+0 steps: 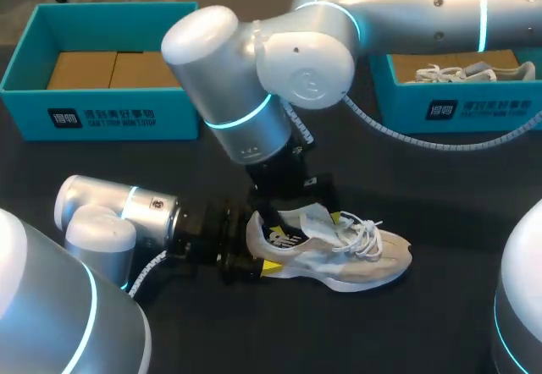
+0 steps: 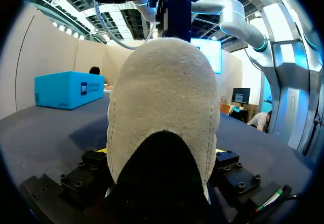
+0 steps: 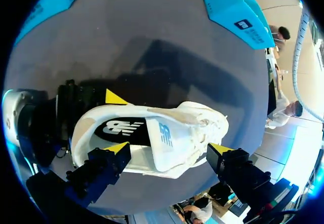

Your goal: Take the shoe out of the shoebox, open the shoe tongue, remove and reinsert the insole, then place the shoe into the shoebox

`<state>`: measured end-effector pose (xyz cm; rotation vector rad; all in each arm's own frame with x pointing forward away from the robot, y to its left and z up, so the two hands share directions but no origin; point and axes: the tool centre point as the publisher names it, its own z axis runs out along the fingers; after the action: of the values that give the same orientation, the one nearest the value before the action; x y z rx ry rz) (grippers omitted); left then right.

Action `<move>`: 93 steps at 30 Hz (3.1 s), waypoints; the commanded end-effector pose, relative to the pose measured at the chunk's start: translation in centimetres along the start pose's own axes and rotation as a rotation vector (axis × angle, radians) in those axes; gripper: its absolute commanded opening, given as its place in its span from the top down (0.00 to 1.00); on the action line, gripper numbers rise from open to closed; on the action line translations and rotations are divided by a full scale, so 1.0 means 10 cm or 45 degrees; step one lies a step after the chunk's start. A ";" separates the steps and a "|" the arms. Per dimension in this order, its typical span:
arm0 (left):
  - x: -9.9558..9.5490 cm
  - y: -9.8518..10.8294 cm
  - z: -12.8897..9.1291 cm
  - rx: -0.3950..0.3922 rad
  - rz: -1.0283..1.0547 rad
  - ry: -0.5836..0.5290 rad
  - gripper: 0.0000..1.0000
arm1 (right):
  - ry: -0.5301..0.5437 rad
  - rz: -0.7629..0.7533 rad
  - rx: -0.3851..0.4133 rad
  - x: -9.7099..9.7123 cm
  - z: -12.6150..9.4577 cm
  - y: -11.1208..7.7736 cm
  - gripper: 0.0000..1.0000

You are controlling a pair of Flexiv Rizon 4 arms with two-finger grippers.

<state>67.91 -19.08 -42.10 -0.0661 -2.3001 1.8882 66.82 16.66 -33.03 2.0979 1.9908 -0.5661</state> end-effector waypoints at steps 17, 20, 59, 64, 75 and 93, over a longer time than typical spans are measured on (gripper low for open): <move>-0.01 0.03 0.02 -0.001 -0.001 0.001 1.00 | -0.149 0.361 0.021 -0.18 0.24 0.09 0.16; -0.01 0.03 0.02 -0.001 -0.001 0.001 1.00 | -0.137 0.392 0.014 -0.24 0.24 0.11 0.30; -0.01 0.03 0.02 -0.001 -0.001 0.001 1.00 | 0.175 0.350 -0.007 -0.56 0.11 0.03 0.81; -0.01 0.03 0.02 -0.001 -0.001 0.001 1.00 | 0.193 0.340 0.015 -0.63 0.09 0.01 1.00; -0.01 0.03 0.02 -0.001 -0.001 0.001 1.00 | 0.480 0.293 0.056 -0.90 0.21 -0.04 1.00; -0.01 0.03 0.02 -0.001 -0.001 0.001 1.00 | 1.027 0.132 -0.093 -1.28 0.46 -0.10 1.00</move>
<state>67.93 -19.09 -42.10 -0.0660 -2.3003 1.8880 65.42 4.55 -31.57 2.3956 2.0006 -0.1668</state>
